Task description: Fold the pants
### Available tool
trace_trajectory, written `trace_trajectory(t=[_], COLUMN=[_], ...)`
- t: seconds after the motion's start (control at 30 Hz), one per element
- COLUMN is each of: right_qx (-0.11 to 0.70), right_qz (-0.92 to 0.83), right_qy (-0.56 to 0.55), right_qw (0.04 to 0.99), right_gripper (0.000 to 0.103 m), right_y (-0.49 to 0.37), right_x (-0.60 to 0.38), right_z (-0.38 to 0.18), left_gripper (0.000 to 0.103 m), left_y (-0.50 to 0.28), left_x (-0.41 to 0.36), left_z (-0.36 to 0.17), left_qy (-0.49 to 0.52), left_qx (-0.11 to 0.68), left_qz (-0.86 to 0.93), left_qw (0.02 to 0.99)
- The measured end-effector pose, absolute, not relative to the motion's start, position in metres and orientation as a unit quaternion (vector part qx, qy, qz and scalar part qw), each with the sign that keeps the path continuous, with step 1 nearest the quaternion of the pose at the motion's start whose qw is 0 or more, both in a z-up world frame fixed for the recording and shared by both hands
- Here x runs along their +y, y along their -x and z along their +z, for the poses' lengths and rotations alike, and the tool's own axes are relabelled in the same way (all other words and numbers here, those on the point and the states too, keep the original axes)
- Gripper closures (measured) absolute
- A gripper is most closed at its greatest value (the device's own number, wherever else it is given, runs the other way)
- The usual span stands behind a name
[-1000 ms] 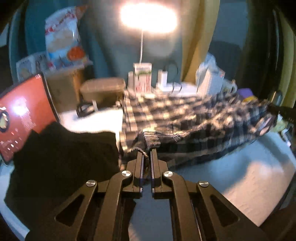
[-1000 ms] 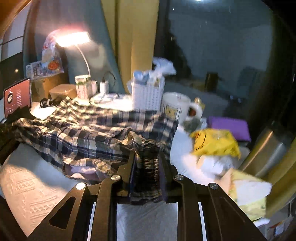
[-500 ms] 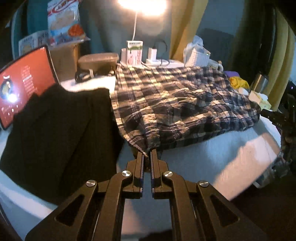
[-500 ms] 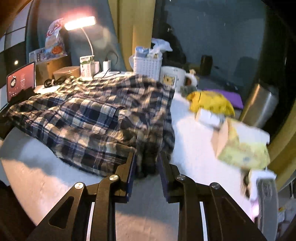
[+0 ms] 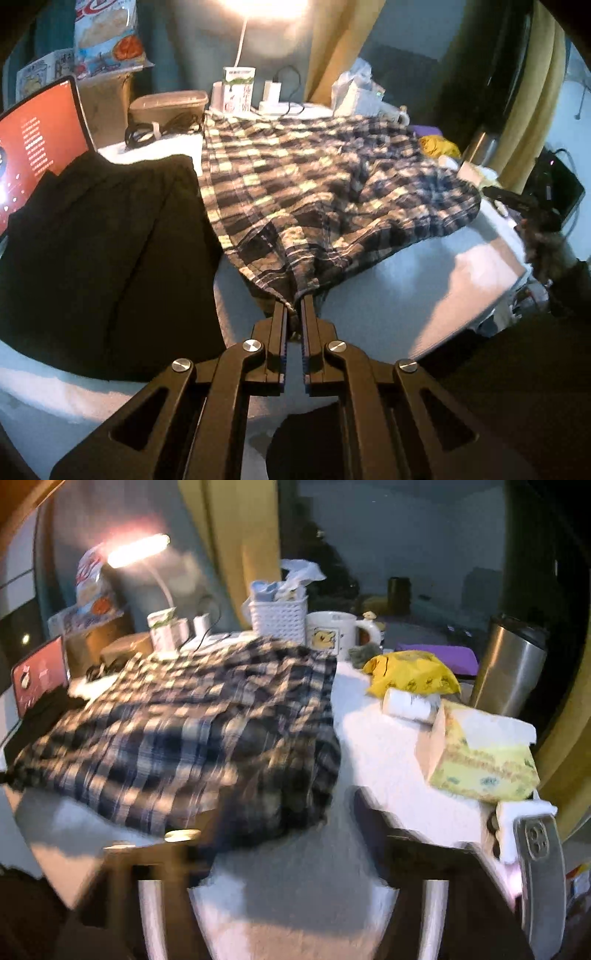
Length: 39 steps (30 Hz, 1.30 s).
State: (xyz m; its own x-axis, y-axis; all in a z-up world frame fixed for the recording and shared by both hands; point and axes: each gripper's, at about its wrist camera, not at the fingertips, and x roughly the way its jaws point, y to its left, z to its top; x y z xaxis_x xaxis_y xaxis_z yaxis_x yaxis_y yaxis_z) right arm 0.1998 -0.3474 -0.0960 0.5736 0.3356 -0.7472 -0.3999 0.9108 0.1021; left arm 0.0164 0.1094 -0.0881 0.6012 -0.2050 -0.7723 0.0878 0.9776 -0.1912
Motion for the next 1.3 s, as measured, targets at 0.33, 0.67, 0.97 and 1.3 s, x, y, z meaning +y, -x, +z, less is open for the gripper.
trace_trajectory(t=[0.33,0.67,0.97,1.3], right_qx=[0.423,0.375,0.476,0.492], right_qz=[0.222,0.198,0.183,0.151], right_qy=[0.065,0.144,0.150,0.108], right_qw=[0.876,0.894,0.847,0.850], right_gripper=[0.084,0.084,0.084,0.083], right_y=[-0.208,-0.183,-0.181,-0.174], right_x=[-0.325,-0.328,-0.340,-0.362], right_z=[-0.096,-0.019,-0.099,-0.119], left_gripper=[0.098,0.098,0.094,0.030], left_y=[-0.028,0.002,0.005,-0.004], left_x=[0.105,0.103,0.089,0.153], left_z=[-0.078,-0.034,-0.111,-0.075], left_qy=[0.042,0.074,0.088,0.054], left_qx=[0.403,0.414,0.543,0.499], left_qz=[-0.073,-0.103,-0.111,0.029], left_qw=[0.912,0.901,0.827,0.864])
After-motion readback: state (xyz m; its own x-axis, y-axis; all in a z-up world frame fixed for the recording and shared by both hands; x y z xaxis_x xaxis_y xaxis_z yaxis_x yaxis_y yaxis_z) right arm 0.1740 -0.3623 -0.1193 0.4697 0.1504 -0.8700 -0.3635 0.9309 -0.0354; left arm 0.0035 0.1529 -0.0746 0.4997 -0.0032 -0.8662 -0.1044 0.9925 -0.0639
